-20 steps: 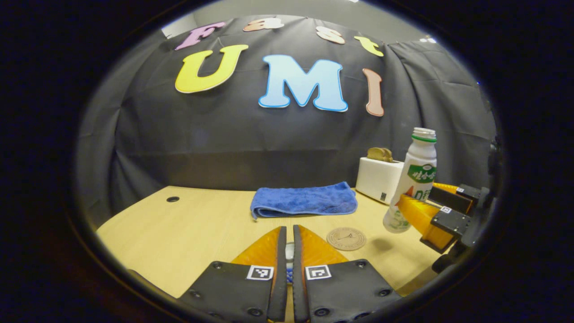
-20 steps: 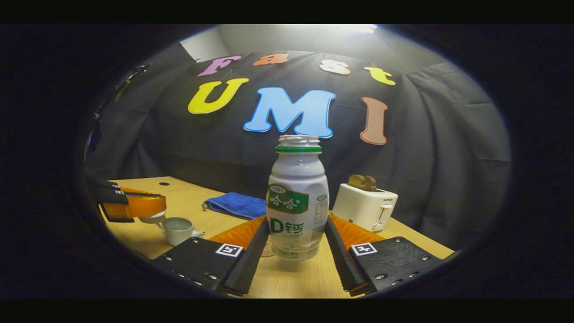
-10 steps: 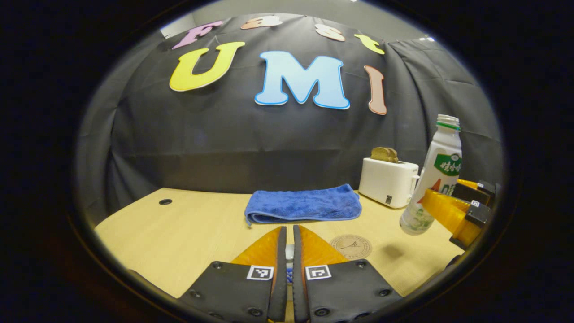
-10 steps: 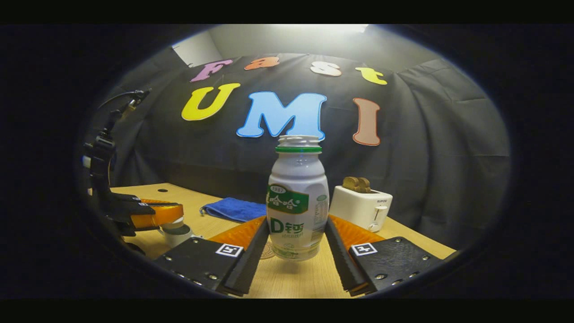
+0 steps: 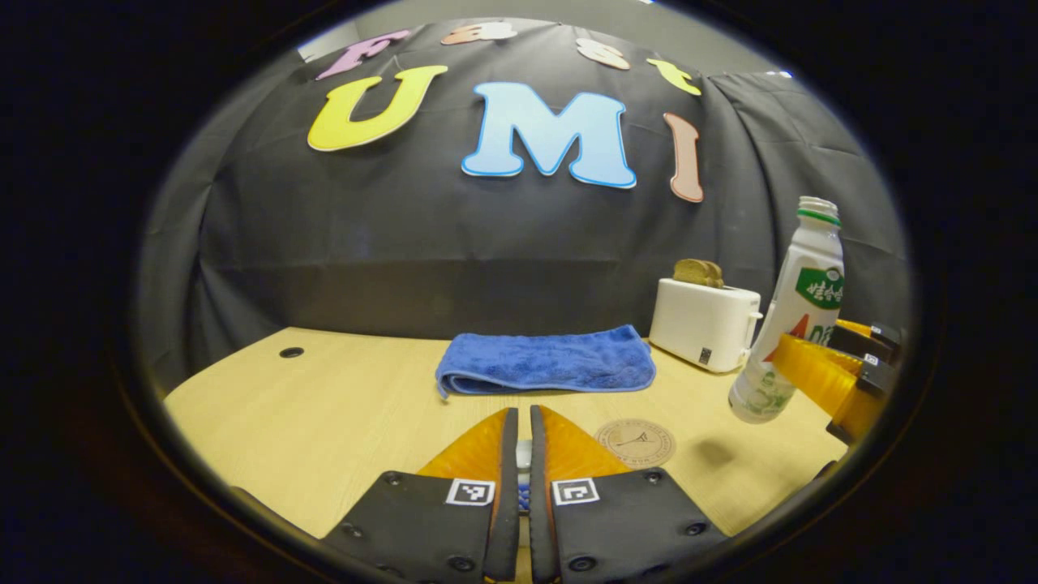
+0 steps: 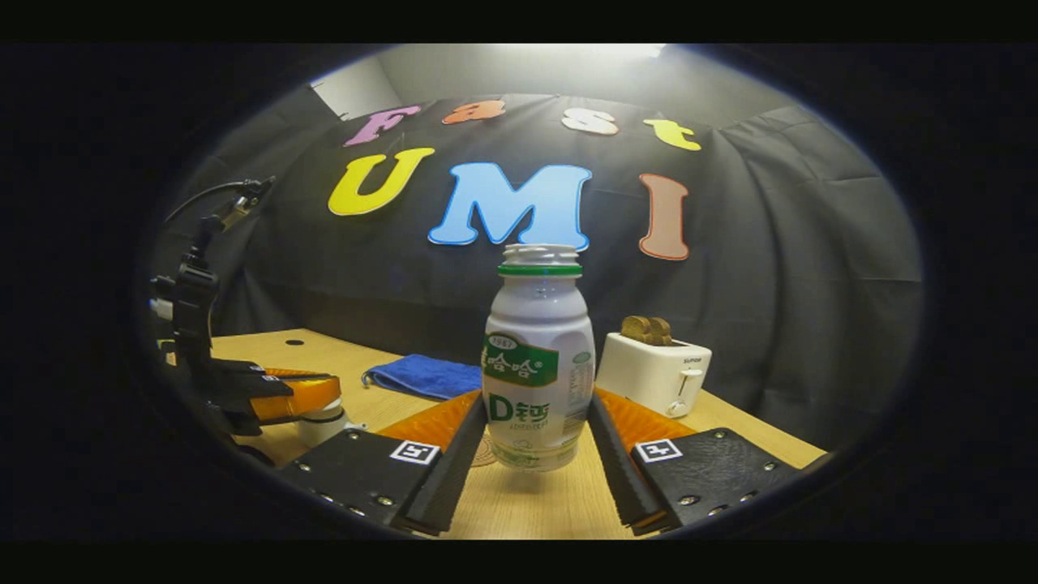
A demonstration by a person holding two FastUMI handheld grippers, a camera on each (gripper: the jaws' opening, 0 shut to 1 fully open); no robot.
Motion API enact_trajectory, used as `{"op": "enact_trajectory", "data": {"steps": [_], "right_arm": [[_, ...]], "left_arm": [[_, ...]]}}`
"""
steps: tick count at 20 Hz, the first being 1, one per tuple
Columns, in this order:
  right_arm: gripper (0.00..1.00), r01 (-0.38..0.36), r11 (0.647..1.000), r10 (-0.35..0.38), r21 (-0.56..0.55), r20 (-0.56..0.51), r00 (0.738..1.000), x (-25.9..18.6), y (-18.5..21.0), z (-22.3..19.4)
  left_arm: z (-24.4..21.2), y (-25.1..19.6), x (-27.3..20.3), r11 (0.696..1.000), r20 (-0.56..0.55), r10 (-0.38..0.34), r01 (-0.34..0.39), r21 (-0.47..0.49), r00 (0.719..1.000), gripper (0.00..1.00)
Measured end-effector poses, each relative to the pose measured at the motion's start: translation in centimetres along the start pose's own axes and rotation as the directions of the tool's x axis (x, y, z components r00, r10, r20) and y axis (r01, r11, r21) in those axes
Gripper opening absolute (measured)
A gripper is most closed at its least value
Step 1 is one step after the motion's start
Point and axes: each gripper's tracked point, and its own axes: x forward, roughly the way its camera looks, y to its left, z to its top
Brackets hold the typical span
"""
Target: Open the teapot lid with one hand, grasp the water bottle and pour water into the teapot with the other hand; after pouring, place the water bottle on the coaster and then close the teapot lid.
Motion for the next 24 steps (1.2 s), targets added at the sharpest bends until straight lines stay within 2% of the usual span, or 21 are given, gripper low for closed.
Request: {"op": "enact_trajectory", "data": {"steps": [1,3,4,8,9,11,13,14,16,18,19,20,21,22,23,24], "right_arm": [[0.73,-0.001,1.000,0.001,-0.001,0.001,1.000,0.1,0.0,0.1],[0.73,-0.002,1.000,0.002,-0.002,0.001,1.000,0.0,0.0,0.1],[0.73,-0.003,1.000,0.003,-0.003,0.000,1.000,0.0,0.1,0.0],[0.73,-0.003,1.000,0.003,-0.006,0.001,1.000,0.0,0.0,0.1],[0.73,-0.005,1.000,0.005,-0.006,0.000,1.000,0.0,0.1,0.1],[0.73,-0.008,1.000,0.008,-0.010,-0.003,1.000,0.0,0.2,0.0],[0.73,-0.009,1.000,0.009,-0.012,-0.007,1.000,0.1,0.2,-0.1],[0.73,-0.010,1.000,0.010,-0.012,-0.008,1.000,0.1,0.2,-0.2],[0.73,-0.012,1.000,0.012,-0.014,-0.008,1.000,0.1,0.3,-0.2],[0.73,-0.012,1.000,0.012,-0.013,-0.008,1.000,0.1,0.3,-0.2],[0.73,-0.012,1.000,0.012,-0.011,-0.009,1.000,0.1,0.3,-0.2],[0.73,-0.013,1.000,0.013,-0.009,-0.010,1.000,0.2,0.3,-0.3],[0.73,-0.015,1.000,0.015,-0.006,-0.012,1.000,0.3,0.4,-0.3],[0.73,-0.016,1.000,0.016,-0.004,-0.014,1.000,0.2,0.4,-0.4],[0.73,-0.019,1.000,0.019,0.000,-0.018,1.000,0.3,0.5,-0.5],[0.73,-0.022,1.000,0.022,0.004,-0.022,1.000,0.4,0.6,-0.6]], "left_arm": [[0.0,0.1,0.0,1.000,-0.002,0.002,-0.002,0.005,1.000,0.16],[-0.4,0.1,0.1,1.000,-0.006,0.002,-0.002,0.014,1.000,0.12],[-0.5,0.1,0.2,1.000,-0.009,0.004,-0.003,0.017,1.000,0.16],[-0.9,0.2,0.3,1.000,-0.015,0.010,-0.010,0.020,1.000,0.16],[-0.9,0.2,0.3,1.000,-0.015,0.010,-0.010,0.018,1.000,0.09],[-0.9,0.2,0.3,1.000,-0.011,0.015,-0.014,0.024,1.000,0.09],[-1.0,0.1,0.4,0.999,-0.010,0.017,-0.017,0.028,1.000,0.13],[-1.1,0.1,0.4,0.999,-0.011,0.018,-0.018,0.031,1.000,0.10],[-1.1,0.1,0.3,0.999,-0.012,0.020,-0.019,0.035,1.000,0.20],[-1.2,0.1,0.4,0.999,-0.013,0.021,-0.021,0.032,1.000,0.25],[-1.1,0.0,0.3,0.999,-0.012,0.022,-0.022,0.032,1.000,0.31],[-0.9,0.1,0.2,0.999,-0.007,0.025,-0.025,0.033,1.000,0.31],[-0.6,0.2,0.0,0.999,0.003,0.027,-0.027,0.033,1.000,0.17],[-0.3,0.2,-0.1,0.999,0.013,0.027,-0.027,0.031,1.000,0.24],[0.0,0.2,-0.3,0.999,0.021,0.025,-0.025,0.027,0.999,0.24],[0.2,0.2,-0.3,0.999,0.026,0.024,-0.025,0.024,0.999,0.31]]}}
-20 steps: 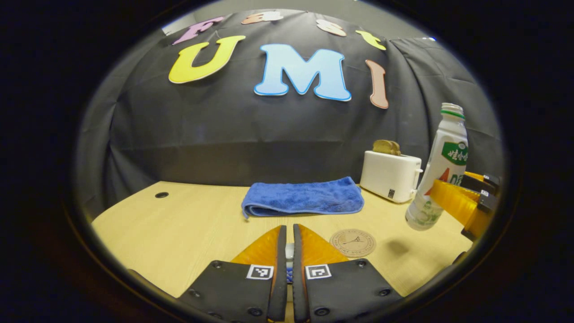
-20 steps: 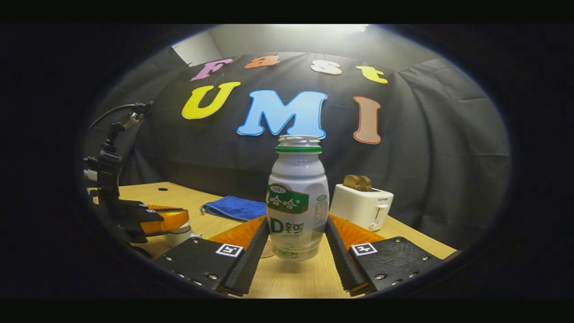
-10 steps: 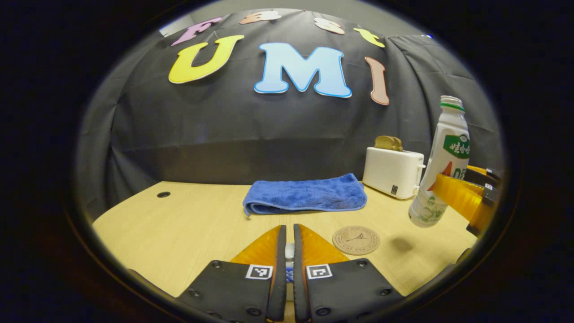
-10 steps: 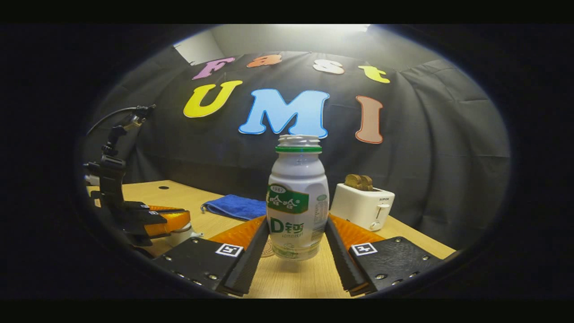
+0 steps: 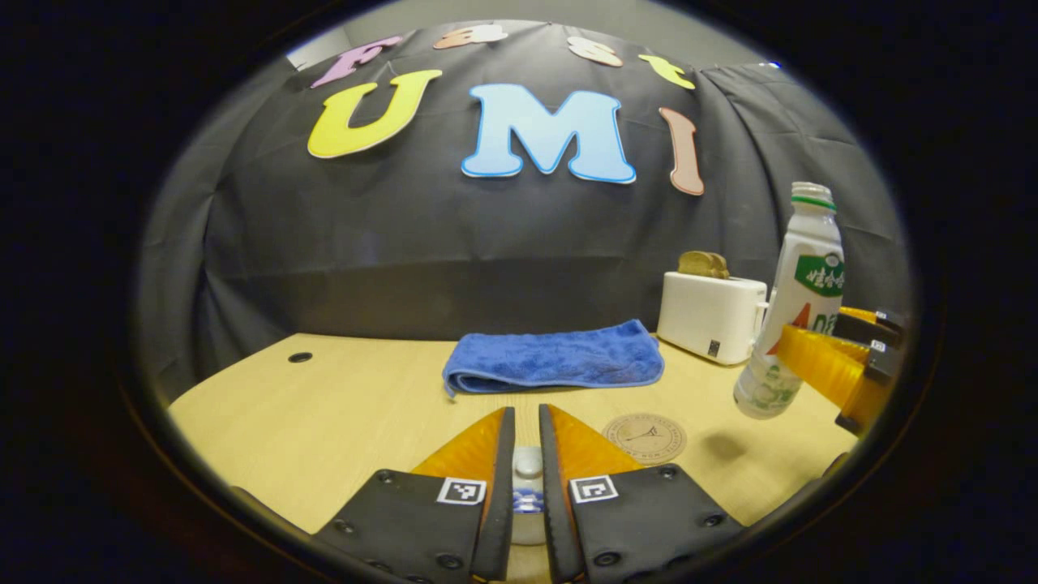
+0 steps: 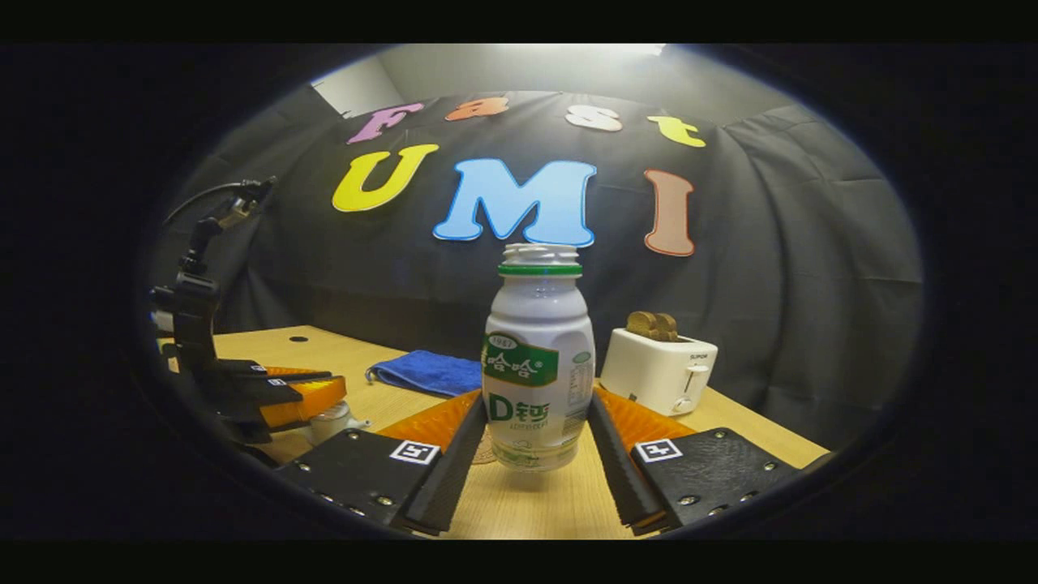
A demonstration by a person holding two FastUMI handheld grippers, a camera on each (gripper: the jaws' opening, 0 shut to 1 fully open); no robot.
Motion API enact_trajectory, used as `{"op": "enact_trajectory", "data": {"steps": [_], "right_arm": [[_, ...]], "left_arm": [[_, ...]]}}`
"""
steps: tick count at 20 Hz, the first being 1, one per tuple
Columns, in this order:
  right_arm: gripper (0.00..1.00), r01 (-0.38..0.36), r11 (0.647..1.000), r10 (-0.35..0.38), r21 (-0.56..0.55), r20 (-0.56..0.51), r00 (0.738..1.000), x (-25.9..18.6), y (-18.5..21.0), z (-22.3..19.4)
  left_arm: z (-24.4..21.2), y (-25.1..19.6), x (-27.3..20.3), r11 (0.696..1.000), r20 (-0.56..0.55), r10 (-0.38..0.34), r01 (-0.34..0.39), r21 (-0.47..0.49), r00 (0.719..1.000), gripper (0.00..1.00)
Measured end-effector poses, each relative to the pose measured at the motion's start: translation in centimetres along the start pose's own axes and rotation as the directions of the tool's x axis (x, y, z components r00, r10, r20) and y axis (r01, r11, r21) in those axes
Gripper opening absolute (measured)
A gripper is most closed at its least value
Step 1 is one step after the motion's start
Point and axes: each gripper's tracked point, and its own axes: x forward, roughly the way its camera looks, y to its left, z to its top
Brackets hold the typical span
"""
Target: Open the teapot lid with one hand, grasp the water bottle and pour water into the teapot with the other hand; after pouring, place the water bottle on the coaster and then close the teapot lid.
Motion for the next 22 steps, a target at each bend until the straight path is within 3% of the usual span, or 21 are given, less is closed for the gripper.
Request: {"op": "enact_trajectory", "data": {"steps": [13,16,17,22], "right_arm": [[0.73,-0.024,1.000,0.024,0.010,-0.072,0.997,2.1,1.0,-2.5],[0.73,-0.058,0.998,0.058,0.002,-0.097,0.994,3.3,2.1,-2.9],[0.73,-0.064,0.998,0.064,0.004,-0.105,0.992,3.6,2.3,-3.0],[0.72,-0.100,0.995,0.100,0.014,-0.131,0.986,6.1,4.0,-3.1]], "left_arm": [[1.1,-0.1,-0.7,1.000,0.026,-0.005,0.005,-0.006,1.000,0.31],[1.1,-0.6,-0.9,1.000,0.028,-0.009,0.008,0.015,1.000,0.31],[1.3,-0.8,-1.0,1.000,0.032,-0.013,0.012,0.017,0.999,0.24],[1.8,-1.7,-1.5,0.999,0.047,-0.035,0.034,0.026,0.998,0.23]]}}
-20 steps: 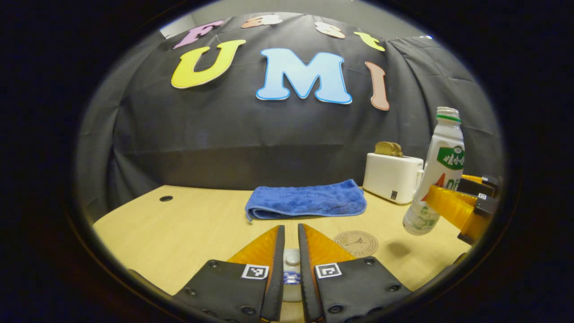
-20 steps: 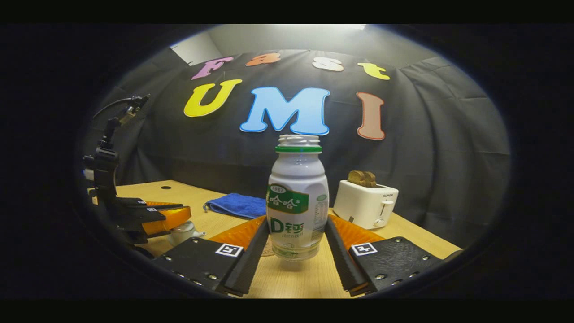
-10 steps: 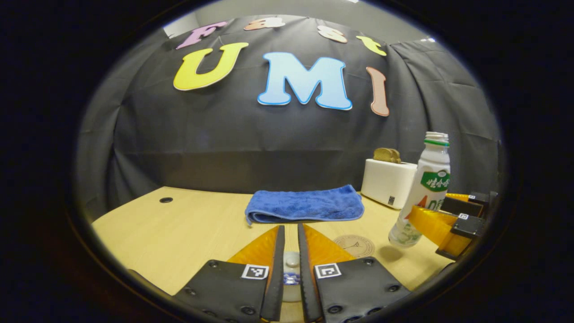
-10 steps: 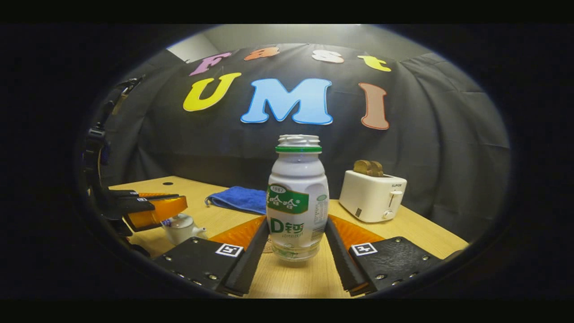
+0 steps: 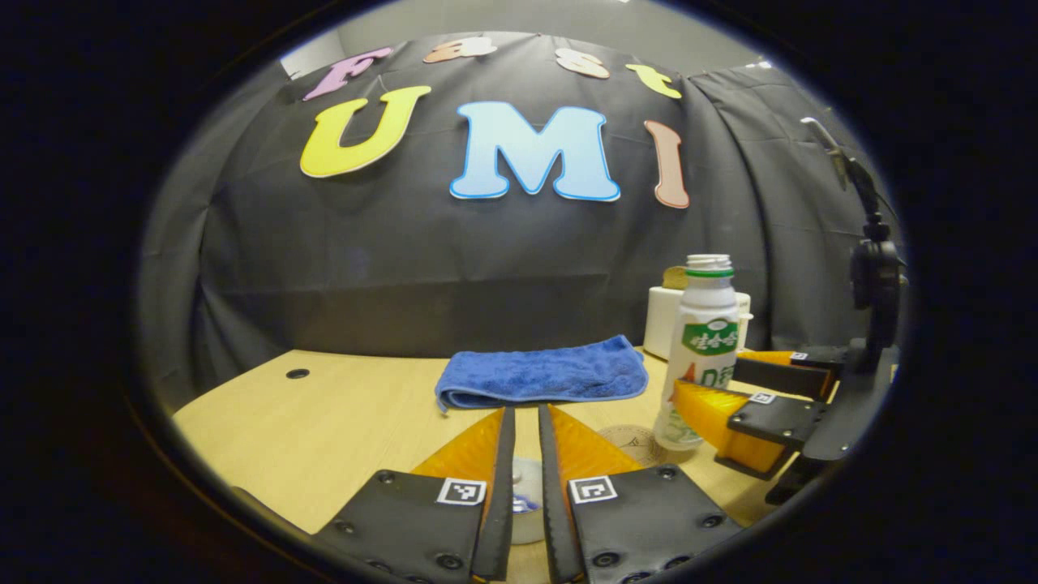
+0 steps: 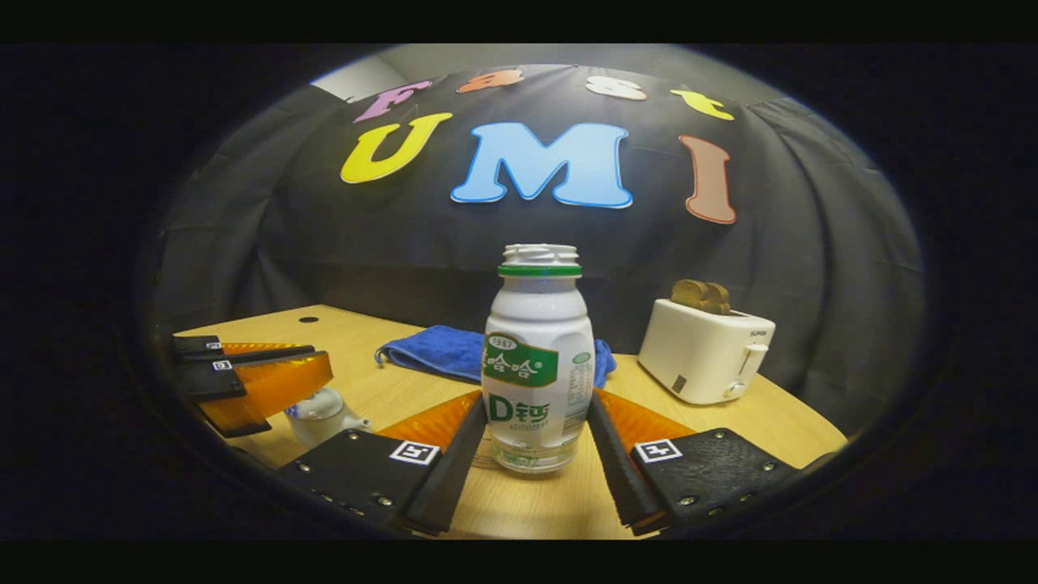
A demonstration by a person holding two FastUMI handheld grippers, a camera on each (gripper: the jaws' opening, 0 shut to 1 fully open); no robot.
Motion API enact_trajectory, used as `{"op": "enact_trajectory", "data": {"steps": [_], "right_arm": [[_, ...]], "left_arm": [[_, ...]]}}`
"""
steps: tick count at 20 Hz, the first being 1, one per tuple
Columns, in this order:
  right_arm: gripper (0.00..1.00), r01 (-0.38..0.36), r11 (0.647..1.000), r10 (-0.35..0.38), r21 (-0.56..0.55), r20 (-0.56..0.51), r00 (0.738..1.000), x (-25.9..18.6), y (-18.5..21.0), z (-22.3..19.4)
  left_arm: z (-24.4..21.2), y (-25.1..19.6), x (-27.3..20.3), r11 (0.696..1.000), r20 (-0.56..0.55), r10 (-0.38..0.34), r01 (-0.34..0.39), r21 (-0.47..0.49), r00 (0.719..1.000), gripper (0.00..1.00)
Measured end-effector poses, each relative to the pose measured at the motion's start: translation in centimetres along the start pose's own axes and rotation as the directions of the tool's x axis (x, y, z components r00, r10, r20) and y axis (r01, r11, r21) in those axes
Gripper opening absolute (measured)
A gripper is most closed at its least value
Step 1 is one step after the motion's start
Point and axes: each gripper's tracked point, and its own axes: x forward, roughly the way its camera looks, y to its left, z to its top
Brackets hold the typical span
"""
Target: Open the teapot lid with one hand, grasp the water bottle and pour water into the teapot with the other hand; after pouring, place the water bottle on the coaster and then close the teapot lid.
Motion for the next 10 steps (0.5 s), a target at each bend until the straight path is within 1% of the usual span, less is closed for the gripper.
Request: {"op": "enact_trajectory", "data": {"steps": [3,6,7,9,10], "right_arm": [[0.72,-0.018,1.000,0.018,0.009,-0.001,1.000,1.5,0.9,0.4],[0.73,-0.036,0.999,0.037,0.015,-0.022,0.999,2.6,2.2,-0.2],[0.73,-0.040,0.999,0.041,0.015,-0.030,0.999,3.0,2.4,-0.6],[0.73,-0.045,0.999,0.046,0.024,-0.045,0.998,3.5,2.7,-1.3],[0.73,-0.045,0.998,0.046,0.033,-0.029,0.999,3.7,2.6,-0.9]], "left_arm": [[0.1,0.0,0.0,1.000,0.003,-0.002,0.002,0.000,1.000,0.24],[0.1,0.5,-0.2,1.000,0.006,0.009,-0.009,-0.005,1.000,0.24],[0.3,0.6,-0.3,1.000,0.009,0.012,-0.012,-0.009,1.000,0.31],[0.5,1.1,-0.3,1.000,0.017,0.017,-0.016,-0.018,1.000,0.31],[0.5,1.3,-0.4,1.000,0.019,0.021,-0.020,-0.021,1.000,0.31]]}}
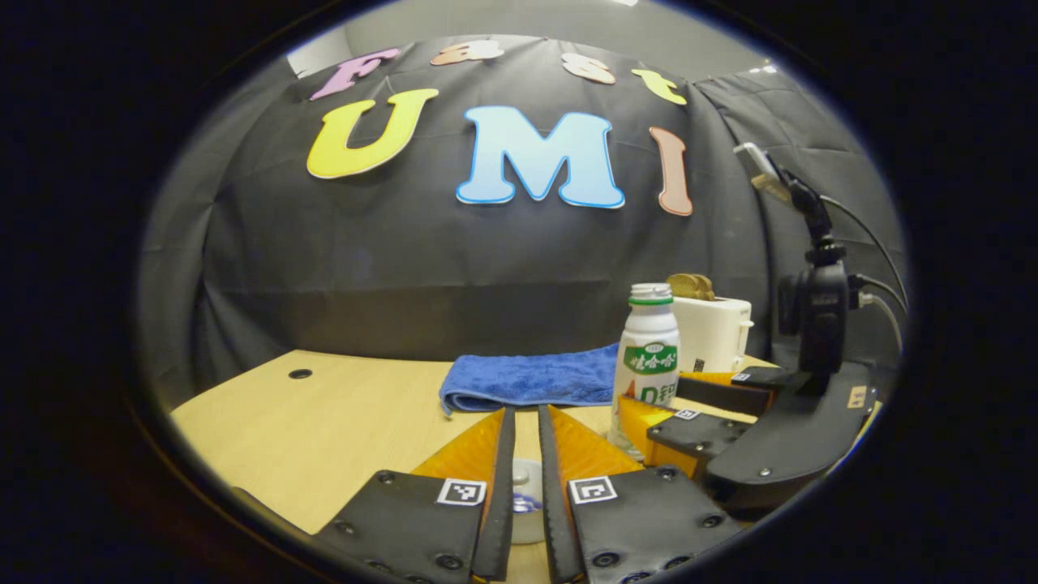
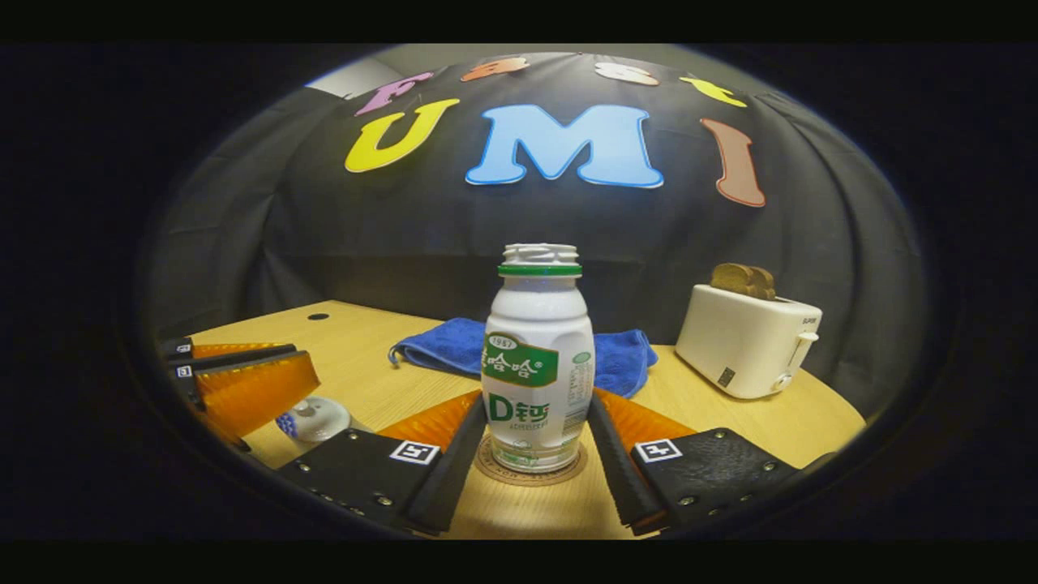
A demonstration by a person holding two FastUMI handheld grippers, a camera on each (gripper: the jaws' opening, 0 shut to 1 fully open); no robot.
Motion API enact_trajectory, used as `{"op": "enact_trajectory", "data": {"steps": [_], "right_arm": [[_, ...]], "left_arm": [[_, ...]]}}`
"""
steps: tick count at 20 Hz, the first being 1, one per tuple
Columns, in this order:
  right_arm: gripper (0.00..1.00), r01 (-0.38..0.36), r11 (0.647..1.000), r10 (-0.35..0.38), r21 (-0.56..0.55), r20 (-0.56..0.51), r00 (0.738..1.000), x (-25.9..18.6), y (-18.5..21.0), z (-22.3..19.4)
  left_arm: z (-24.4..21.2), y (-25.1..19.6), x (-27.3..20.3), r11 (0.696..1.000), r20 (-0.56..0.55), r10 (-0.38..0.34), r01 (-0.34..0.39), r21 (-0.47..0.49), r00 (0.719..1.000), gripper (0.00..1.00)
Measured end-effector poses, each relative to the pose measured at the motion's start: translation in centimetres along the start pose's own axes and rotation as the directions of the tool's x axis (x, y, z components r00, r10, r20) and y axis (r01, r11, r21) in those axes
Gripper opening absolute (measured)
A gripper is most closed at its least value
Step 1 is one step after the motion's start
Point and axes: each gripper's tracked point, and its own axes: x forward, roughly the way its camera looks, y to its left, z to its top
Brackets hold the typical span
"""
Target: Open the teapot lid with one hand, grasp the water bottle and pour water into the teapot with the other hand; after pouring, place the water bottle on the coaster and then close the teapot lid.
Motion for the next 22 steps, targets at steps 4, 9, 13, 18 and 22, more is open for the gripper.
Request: {"op": "enact_trajectory", "data": {"steps": [4,9,13,18,22], "right_arm": [[0.73,0.005,1.000,-0.005,0.013,-0.002,1.000,0.3,-0.2,-0.1],[0.75,0.008,1.000,-0.007,0.009,-0.020,1.000,0.3,-0.4,-0.6],[0.89,0.001,1.000,-0.001,0.002,-0.028,1.000,0.2,-0.6,-1.2],[0.95,0.008,0.999,-0.008,0.034,-0.001,1.000,-1.0,-1.5,-0.4],[0.95,-0.025,0.998,0.024,0.049,0.035,0.999,-3.6,-1.1,0.5]], "left_arm": [[-0.1,0.1,0.0,1.000,-0.003,0.001,-0.001,-0.007,1.000,0.31],[-0.2,-0.1,0.1,1.000,-0.006,-0.004,0.004,-0.011,1.000,0.23],[-0.3,-0.2,0.1,1.000,-0.013,-0.003,0.002,-0.009,1.000,0.31],[-0.2,-0.1,0.1,1.000,-0.008,-0.002,0.002,-0.013,1.000,0.31],[-0.1,-0.2,0.0,1.000,-0.005,-0.004,0.004,-0.012,1.000,0.24]]}}
